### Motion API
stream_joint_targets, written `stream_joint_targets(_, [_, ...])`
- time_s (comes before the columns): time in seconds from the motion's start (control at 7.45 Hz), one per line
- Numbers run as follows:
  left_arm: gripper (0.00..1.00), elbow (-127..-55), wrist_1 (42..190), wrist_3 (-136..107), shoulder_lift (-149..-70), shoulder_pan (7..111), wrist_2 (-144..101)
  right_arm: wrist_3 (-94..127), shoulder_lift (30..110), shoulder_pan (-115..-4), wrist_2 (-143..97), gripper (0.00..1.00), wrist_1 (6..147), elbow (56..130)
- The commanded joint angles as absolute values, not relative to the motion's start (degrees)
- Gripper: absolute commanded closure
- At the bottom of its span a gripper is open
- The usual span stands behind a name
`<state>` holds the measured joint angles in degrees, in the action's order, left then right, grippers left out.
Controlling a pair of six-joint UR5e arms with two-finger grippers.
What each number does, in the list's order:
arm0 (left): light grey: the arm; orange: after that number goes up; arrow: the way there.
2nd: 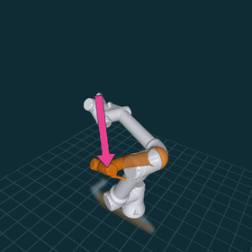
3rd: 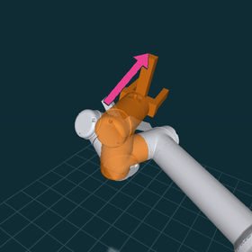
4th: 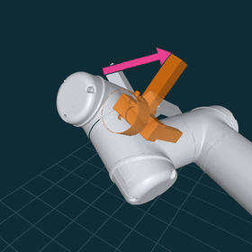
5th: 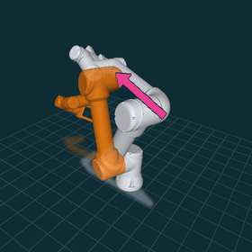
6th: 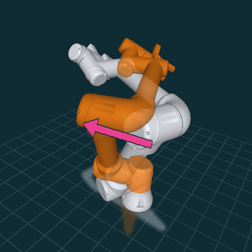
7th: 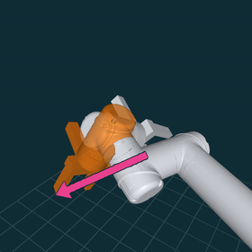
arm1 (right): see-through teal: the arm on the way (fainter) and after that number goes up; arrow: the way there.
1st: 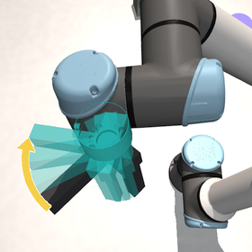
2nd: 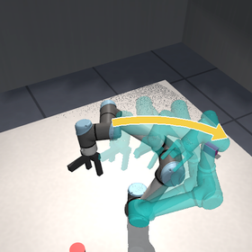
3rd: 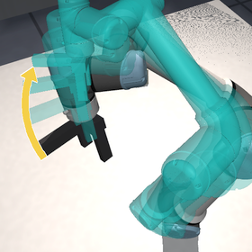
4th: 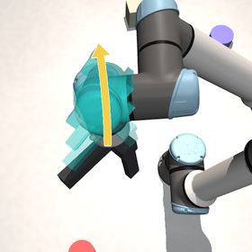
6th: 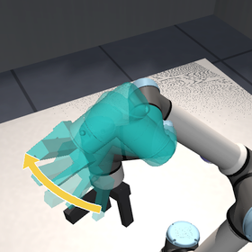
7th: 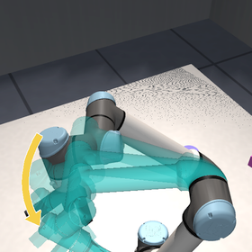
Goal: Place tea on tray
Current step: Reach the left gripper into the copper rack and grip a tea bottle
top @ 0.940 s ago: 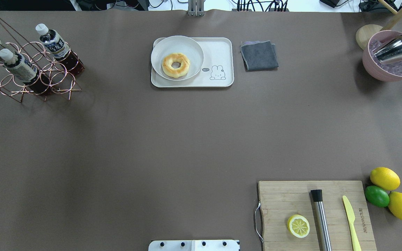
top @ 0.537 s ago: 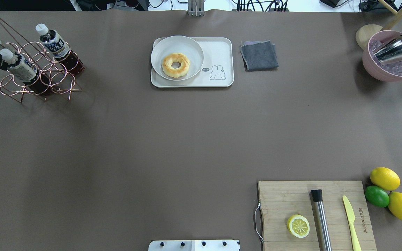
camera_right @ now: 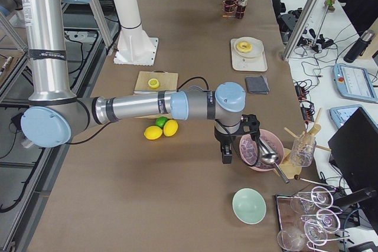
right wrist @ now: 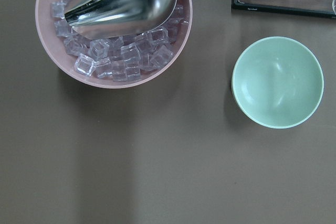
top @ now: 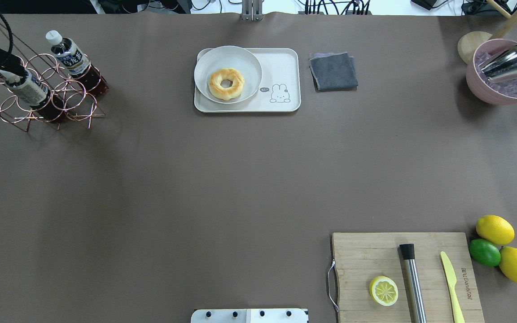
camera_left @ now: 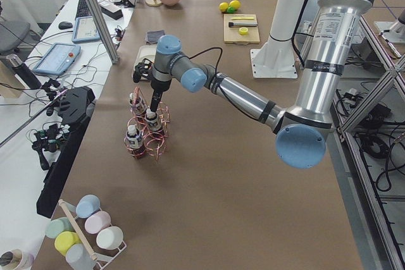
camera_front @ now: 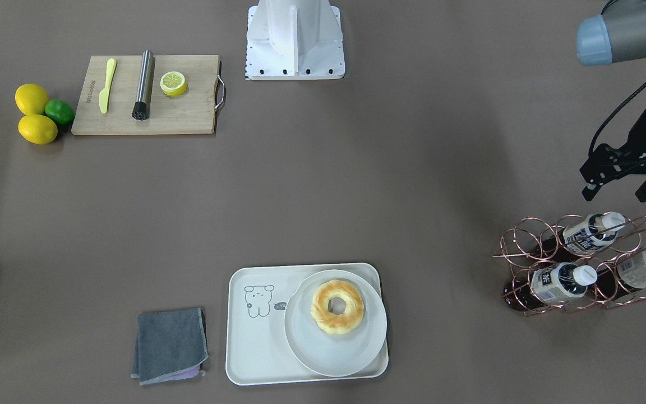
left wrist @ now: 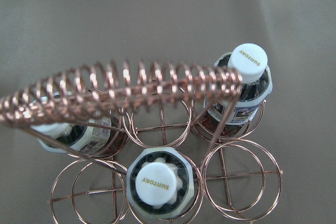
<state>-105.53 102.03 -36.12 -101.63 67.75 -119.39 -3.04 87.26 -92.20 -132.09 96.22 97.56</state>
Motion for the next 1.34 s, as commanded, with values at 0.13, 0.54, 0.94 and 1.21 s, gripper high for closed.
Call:
stream_joint_targets(0.13, [0.03,-98.28,110.90,-36.04,-102.65,67.59,-119.18,-2.99,87.28,-92.20,-132.10,0.00,96.24,97.12])
stream_joint_targets(0.54, [0.23,-97.55,112.24,-35.95,-102.04,67.59,-119.18,-3.08,87.19,-92.11,-132.10,0.00,96.15,97.03])
stream_joint_targets(0.94, [1.00,-99.04,112.24,-35.95,-100.73,67.68,-119.35,-3.08,87.01,-92.11,-132.19,0.00,96.07,97.03])
stream_joint_targets(1.21, [1.00,-99.05,112.15,-35.86,-100.72,67.76,-119.53,-3.08,87.19,-92.11,-132.19,0.00,96.15,97.12])
